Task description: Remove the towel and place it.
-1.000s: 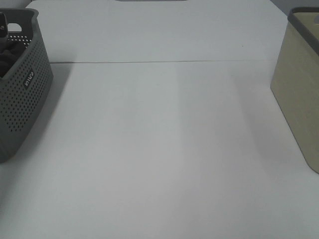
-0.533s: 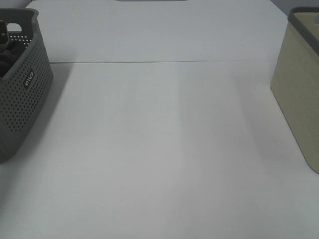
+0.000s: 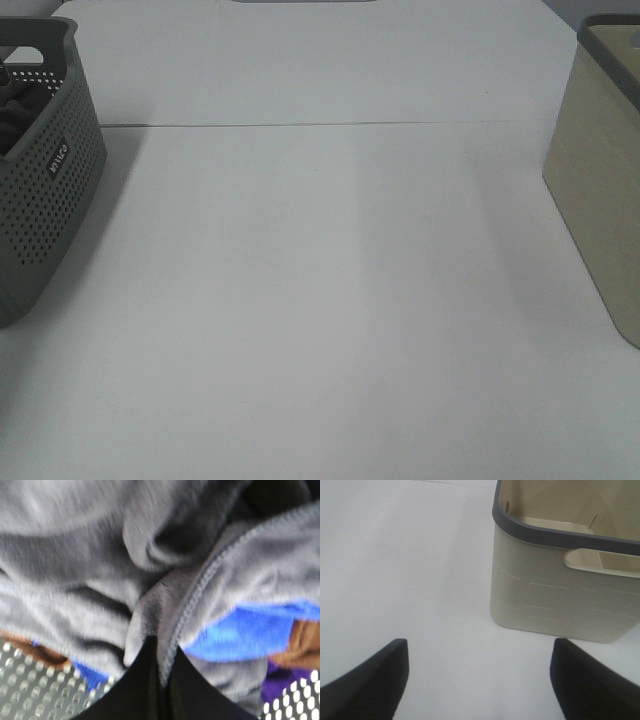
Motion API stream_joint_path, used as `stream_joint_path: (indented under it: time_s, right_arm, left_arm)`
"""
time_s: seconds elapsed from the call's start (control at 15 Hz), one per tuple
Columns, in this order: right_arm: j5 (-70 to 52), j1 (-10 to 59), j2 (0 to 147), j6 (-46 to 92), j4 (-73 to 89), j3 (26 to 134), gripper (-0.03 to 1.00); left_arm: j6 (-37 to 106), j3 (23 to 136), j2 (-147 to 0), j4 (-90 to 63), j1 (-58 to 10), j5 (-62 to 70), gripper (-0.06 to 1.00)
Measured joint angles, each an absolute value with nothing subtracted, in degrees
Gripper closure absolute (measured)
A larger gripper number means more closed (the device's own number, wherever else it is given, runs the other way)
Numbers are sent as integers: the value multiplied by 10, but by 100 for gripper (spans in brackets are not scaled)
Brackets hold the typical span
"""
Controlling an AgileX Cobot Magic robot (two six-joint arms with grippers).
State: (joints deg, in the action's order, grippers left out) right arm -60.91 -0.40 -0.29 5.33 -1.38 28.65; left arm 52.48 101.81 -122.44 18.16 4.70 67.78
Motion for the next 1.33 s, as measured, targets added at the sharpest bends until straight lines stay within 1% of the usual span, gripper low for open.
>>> stream_joint_path:
  time_s: [0.2,0.47,0.87,1.07,1.2,1.27,1.33]
  right_arm:
    - [-609,-4,-3,53,-14,286,20]
    - [-609,-4,-3,53,-14,286,20]
    - [-609,-4,-3,53,-14,286,20]
    - [-609,-4,-3,53,-14,286,20]
    - [-608,-4,-3,53,-13,286,20]
    - [-607,-4,2,56,0,288,20]
    - [-602,-4,17,69,22,292,20]
  left_arm:
    - [525,1028,-1168,175,47,687,94]
    - [517,1028,-1071,95,47,691,94]
    - [517,1028,-924,26,46,693,94]
    - [515,1028,-881,-6,43,694,94]
    - [508,1028,-850,-15,11,692,94]
    - [508,1030,-833,-18,-45,673,94]
    - [506,1034,-830,-21,-76,663,94]
